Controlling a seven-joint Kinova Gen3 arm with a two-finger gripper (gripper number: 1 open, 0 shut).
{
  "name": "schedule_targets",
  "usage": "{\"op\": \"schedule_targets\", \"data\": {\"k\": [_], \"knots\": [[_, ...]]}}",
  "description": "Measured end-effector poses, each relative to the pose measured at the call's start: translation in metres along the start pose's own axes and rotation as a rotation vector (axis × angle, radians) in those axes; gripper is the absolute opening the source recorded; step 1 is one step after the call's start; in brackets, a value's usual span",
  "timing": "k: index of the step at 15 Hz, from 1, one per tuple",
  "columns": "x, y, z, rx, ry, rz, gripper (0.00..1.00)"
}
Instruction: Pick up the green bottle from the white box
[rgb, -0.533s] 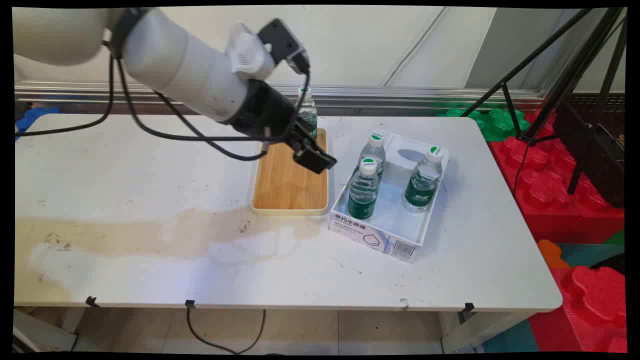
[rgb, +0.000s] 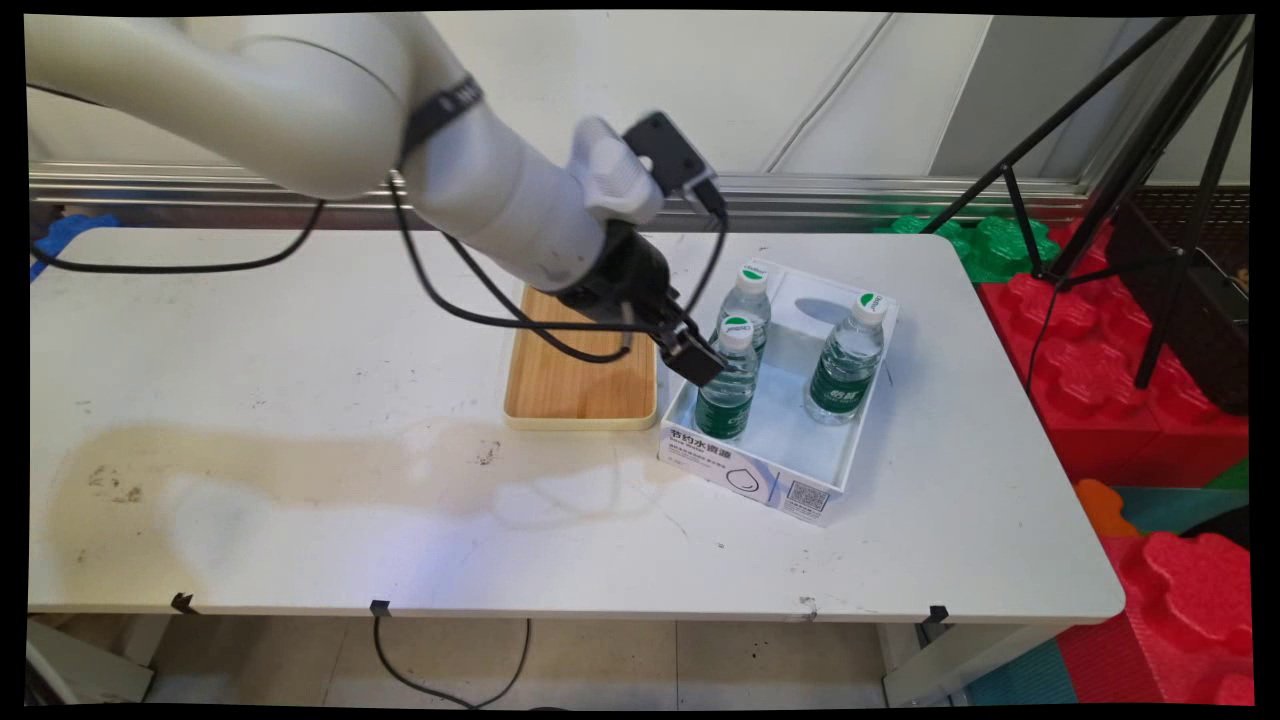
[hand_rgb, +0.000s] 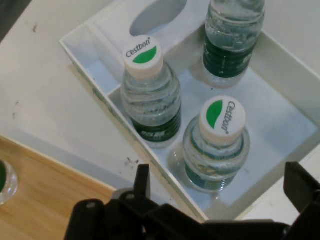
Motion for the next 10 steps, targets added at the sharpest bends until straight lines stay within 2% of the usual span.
{"op": "schedule_targets", "data": {"k": [10], "knots": [[0.013,0.010,0.069,-0.019,-0.036,0.008,1.00]]}}
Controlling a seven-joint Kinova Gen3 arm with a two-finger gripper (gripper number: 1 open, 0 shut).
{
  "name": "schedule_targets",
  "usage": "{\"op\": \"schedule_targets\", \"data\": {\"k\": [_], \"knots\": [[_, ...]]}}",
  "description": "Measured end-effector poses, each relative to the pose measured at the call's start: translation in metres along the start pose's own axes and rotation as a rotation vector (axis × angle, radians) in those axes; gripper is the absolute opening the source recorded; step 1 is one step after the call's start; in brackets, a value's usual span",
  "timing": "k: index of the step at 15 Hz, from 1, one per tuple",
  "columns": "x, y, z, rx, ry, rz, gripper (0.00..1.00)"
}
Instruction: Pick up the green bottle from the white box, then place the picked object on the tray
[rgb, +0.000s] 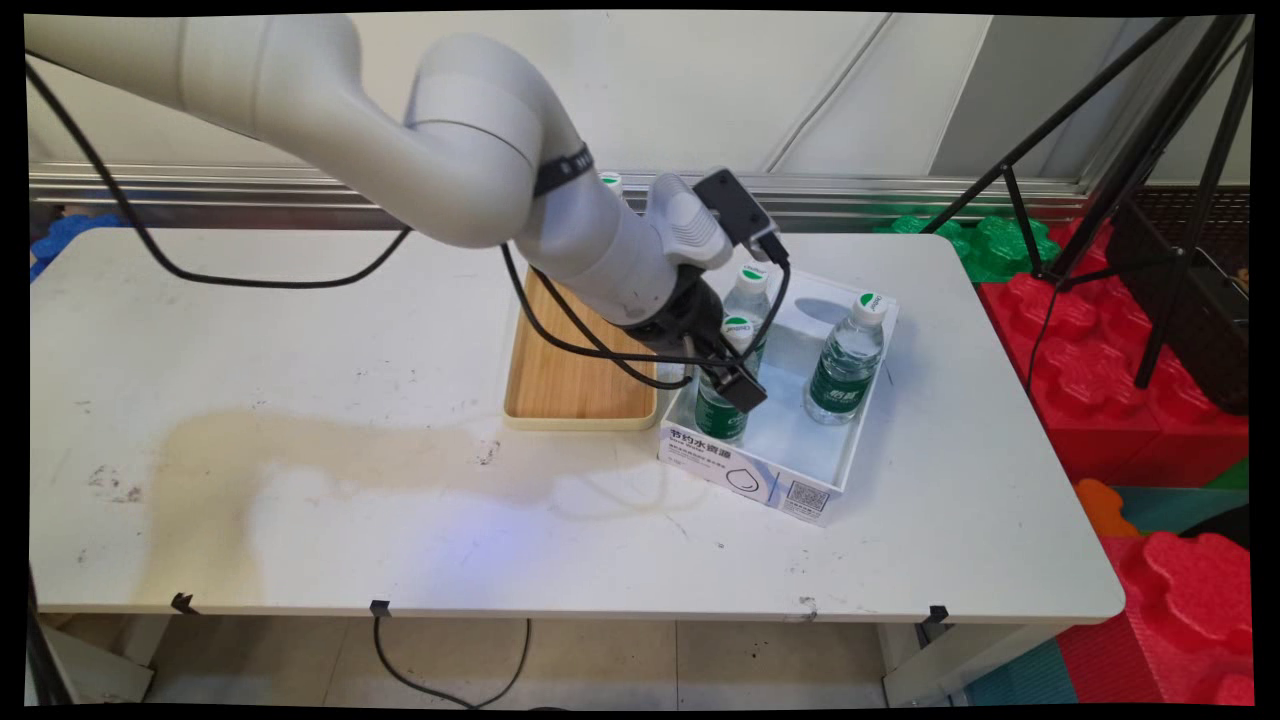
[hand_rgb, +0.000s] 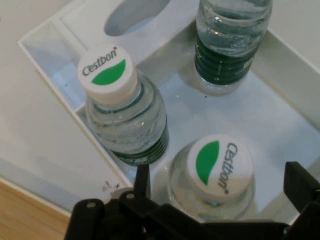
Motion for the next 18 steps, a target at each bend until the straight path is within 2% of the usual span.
{"op": "schedule_targets", "data": {"k": [6,7,15,18], "knots": [[0.001,0.004,0.024,-0.015,-0.003,0.011,1.00],[0.000,0.004,0.025,-0.014,-0.002,0.013,0.00],[-0.005,0.002,0.010,0.010,0.021,0.024,0.00],[-0.004,-0.001,-0.014,0.010,0.064,0.045,0.00]]}}
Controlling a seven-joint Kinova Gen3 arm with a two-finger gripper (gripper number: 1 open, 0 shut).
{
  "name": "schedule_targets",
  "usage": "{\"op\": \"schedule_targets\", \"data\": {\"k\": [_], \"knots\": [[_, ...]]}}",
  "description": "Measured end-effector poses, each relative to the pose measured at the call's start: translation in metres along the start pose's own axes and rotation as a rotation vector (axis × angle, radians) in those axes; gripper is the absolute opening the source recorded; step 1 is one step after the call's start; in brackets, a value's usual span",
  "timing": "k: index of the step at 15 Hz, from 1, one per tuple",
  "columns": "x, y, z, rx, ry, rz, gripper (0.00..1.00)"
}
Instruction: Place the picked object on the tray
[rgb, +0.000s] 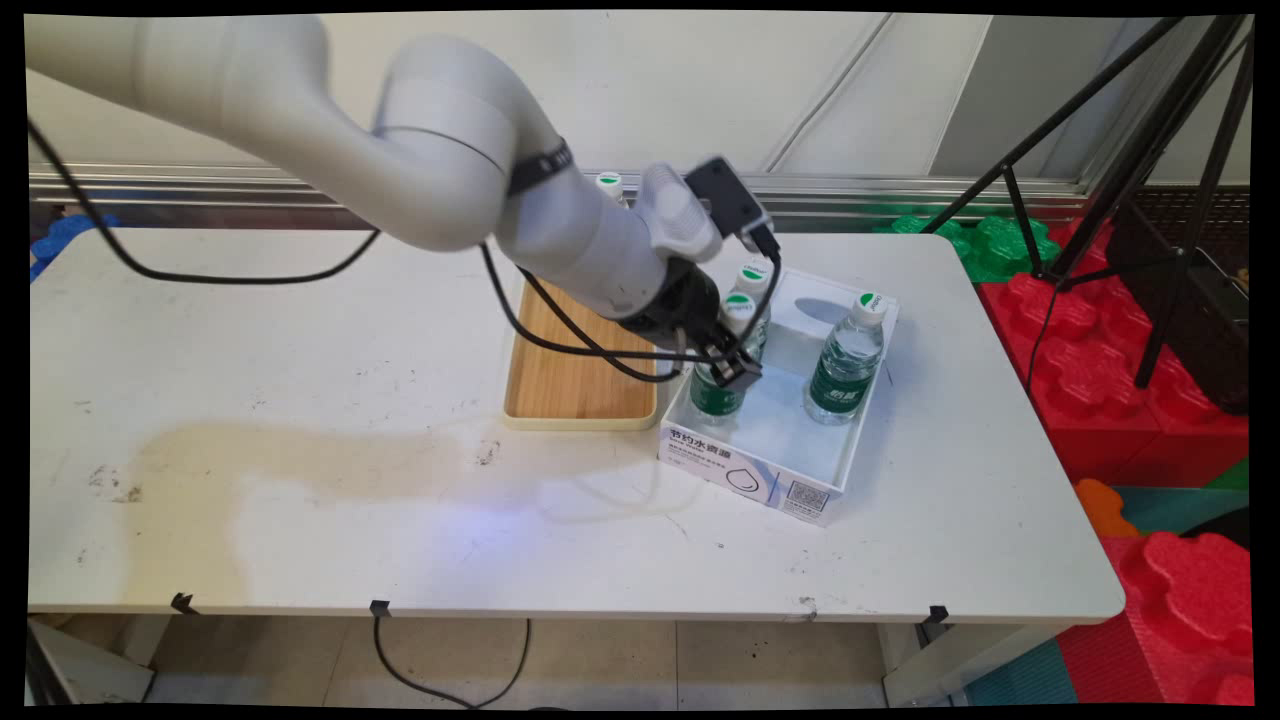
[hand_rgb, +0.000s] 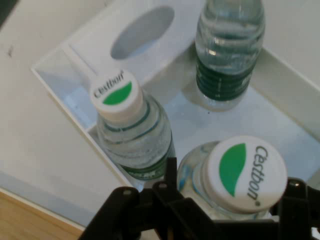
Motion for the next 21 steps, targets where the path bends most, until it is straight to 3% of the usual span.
{"op": "schedule_targets", "data": {"k": [6,11,16,21], "knots": [[0.000,-0.012,-0.059,0.000,0.108,0.029,0.00],[-0.015,-0.034,-0.120,0.018,0.184,0.010,0.00],[-0.042,-0.054,-0.166,0.043,0.191,-0.054,0.00],[-0.062,-0.084,-0.183,0.101,0.169,-0.131,0.00]]}}
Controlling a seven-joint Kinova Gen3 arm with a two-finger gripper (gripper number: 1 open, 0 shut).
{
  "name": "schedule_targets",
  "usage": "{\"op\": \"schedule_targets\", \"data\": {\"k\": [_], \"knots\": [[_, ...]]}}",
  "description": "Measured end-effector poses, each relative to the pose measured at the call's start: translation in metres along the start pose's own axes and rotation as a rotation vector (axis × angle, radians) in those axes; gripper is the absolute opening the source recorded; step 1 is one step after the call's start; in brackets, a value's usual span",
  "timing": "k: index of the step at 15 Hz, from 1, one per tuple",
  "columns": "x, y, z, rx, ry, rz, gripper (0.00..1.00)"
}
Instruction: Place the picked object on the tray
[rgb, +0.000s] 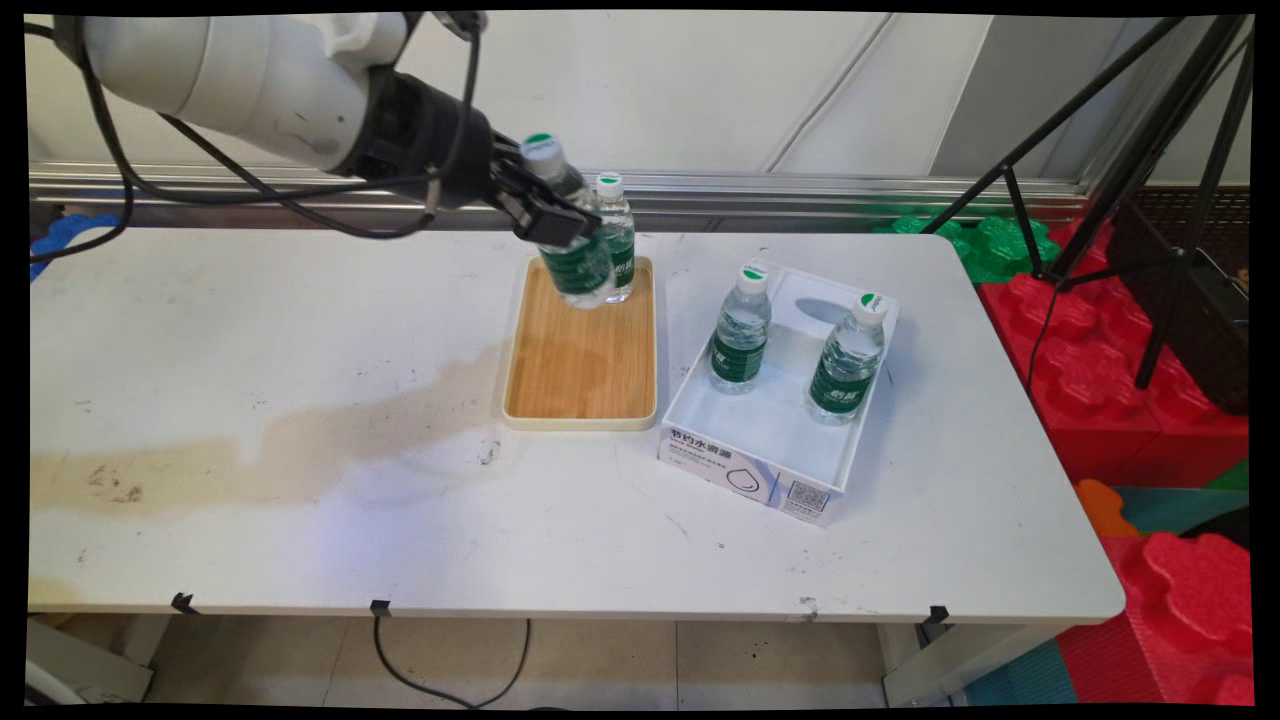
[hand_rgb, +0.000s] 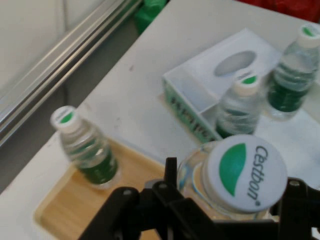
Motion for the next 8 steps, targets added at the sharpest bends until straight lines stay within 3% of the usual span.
{"op": "schedule_targets", "data": {"k": [4,8], "knots": [[-0.006,-0.037,0.005,0.071,-0.022,-0.035,0.00],[-0.012,-0.067,0.024,0.112,-0.058,-0.027,0.00]]}}
